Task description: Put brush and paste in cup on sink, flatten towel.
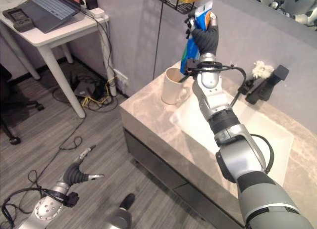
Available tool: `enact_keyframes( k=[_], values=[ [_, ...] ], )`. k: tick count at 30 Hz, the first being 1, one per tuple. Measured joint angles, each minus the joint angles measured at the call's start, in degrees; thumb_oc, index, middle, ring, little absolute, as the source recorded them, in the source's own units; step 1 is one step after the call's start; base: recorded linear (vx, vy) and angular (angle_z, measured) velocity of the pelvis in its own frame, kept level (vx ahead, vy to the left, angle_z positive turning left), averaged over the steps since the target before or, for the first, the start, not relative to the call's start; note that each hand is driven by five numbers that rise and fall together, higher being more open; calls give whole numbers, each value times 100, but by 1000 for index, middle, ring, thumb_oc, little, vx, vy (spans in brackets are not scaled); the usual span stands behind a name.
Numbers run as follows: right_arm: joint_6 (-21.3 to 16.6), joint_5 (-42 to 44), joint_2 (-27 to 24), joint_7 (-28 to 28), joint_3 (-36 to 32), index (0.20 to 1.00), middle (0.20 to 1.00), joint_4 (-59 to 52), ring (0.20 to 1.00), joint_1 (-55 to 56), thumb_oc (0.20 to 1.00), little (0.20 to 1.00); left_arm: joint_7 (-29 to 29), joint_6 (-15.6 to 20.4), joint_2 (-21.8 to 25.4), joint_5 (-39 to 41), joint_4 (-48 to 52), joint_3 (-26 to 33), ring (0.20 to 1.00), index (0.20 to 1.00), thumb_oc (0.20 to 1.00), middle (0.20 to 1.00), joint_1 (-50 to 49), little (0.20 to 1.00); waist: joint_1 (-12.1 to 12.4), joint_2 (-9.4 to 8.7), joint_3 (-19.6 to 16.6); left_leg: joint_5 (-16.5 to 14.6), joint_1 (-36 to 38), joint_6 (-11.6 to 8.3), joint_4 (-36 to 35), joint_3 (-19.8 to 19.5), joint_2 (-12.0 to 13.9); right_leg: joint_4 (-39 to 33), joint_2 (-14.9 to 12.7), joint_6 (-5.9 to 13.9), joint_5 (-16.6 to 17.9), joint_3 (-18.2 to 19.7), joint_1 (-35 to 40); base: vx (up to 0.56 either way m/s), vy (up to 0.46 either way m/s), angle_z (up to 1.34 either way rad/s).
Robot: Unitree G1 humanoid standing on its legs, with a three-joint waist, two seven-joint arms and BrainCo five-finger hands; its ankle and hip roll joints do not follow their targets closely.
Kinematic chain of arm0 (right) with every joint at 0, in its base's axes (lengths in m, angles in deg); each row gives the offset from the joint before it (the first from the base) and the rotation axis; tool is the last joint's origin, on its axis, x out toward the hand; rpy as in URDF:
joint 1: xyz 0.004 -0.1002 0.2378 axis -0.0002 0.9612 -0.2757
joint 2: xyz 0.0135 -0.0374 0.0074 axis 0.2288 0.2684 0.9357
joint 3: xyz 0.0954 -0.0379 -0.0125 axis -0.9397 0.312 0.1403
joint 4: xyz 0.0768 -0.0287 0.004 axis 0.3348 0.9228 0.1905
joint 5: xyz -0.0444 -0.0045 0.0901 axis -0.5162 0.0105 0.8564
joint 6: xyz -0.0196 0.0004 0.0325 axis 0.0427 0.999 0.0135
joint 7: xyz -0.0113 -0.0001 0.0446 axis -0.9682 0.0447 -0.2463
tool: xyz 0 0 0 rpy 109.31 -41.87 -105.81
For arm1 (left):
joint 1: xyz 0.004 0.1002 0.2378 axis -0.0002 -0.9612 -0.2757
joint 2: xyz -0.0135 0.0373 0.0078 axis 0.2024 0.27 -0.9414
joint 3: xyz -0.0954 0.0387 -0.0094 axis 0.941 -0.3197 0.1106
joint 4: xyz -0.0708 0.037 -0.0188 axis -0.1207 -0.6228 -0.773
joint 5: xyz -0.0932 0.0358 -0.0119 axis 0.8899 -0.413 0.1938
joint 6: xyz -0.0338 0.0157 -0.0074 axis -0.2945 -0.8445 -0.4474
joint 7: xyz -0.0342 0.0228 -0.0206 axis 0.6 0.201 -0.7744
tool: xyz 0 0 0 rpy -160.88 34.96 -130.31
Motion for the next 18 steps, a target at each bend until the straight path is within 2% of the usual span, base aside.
enact_keyframes(
  k=[2,12,17,18],
  values=[
    [56,-58,24,-102,-5,200,200,131,200,-1,200,200,-60,-11,-136,65,-11,-7,1000,1000,1000,1000,-4,1000,8,-2,-1,0,-19,0,0,19,4,-15,3,0,0,7,-19,-8,2,-2],
    [116,-165,141,-110,-4,200,200,119,200,-20,200,200,-107,-162,-131,56,-67,-31,1000,1000,1000,1000,4,1000,83,-21,4,0,-74,-3,3,-40,9,-11,27,0,-2,-50,-40,-1,0,2],
    [116,-165,193,-112,-3,200,200,82,200,-22,200,200,-106,-174,-112,30,-110,-60,1000,1000,1000,1000,77,1000,84,-159,45,-26,-183,-16,118,-63,10,-17,49,-3,-3,-68,-80,2,-3,2],
    [116,-184,204,-118,-3,200,200,36,200,-27,200,200,-106,-175,-116,-11,-109,-52,1000,1000,1000,1000,81,1000,97,-238,42,-24,-250,-16,126,-71,22,-18,64,-3,-2,-69,-137,0,0,0]
  ],
)
